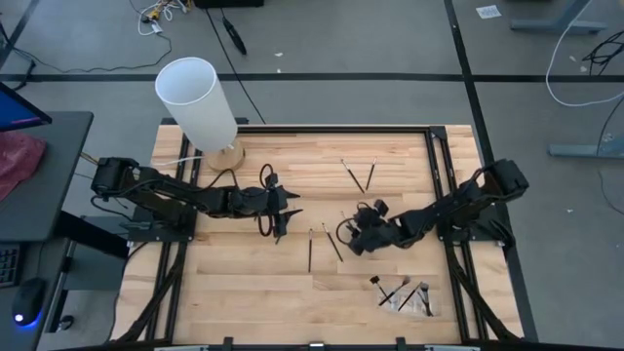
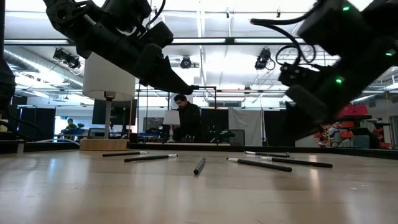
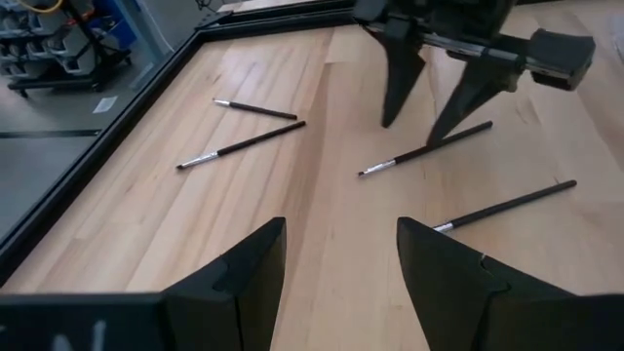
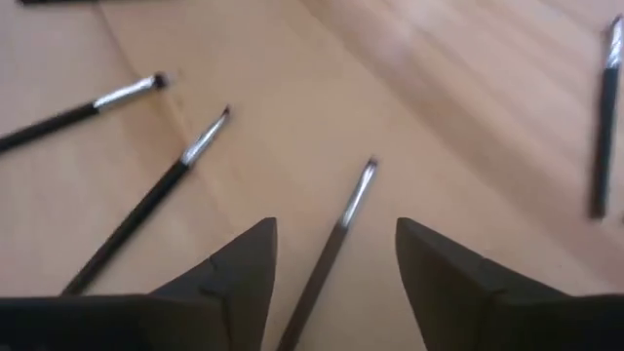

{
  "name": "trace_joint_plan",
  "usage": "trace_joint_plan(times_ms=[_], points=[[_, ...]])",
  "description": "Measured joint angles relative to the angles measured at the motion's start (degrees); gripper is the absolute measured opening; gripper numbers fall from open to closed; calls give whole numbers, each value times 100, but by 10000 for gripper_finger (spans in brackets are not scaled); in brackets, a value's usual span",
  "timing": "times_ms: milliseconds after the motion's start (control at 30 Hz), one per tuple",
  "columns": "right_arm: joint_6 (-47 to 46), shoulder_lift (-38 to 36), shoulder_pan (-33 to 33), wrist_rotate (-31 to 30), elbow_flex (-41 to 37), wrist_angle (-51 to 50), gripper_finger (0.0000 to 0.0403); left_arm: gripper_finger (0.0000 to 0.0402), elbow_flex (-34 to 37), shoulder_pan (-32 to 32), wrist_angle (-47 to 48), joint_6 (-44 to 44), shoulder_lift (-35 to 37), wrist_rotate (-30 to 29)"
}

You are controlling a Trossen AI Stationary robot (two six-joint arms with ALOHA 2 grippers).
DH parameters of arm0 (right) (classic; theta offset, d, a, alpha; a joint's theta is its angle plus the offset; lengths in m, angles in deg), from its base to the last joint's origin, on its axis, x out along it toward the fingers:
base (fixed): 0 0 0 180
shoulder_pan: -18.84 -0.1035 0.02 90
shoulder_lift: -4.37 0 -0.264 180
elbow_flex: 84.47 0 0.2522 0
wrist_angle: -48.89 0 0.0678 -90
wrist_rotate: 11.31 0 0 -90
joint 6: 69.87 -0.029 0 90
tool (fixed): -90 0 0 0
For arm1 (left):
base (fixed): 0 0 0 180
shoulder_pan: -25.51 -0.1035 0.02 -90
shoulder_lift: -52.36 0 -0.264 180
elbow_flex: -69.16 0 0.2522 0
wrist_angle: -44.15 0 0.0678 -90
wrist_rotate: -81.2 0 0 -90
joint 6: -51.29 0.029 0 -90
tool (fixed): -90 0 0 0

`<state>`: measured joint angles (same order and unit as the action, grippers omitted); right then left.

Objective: Pick & Place Makeup Supplies
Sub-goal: Put the silver makeup brush into the transparent organizer

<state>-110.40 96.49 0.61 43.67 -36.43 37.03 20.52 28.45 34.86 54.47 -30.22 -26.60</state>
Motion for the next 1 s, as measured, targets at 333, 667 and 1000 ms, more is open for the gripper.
trace_joint_plan(times_ms=[333, 667, 1000], points=[[-91, 930, -327, -696, -257, 1012, 178, 199, 0, 0, -2, -4, 0, 2], [-126, 1700, -222, -1050, -288, 1956, 119, 199, 2, 2, -13, -68, 0, 140], [-109, 1711, -176, -950, -673, 2623, 64, 199, 2, 4, -11, -81, 0, 262]])
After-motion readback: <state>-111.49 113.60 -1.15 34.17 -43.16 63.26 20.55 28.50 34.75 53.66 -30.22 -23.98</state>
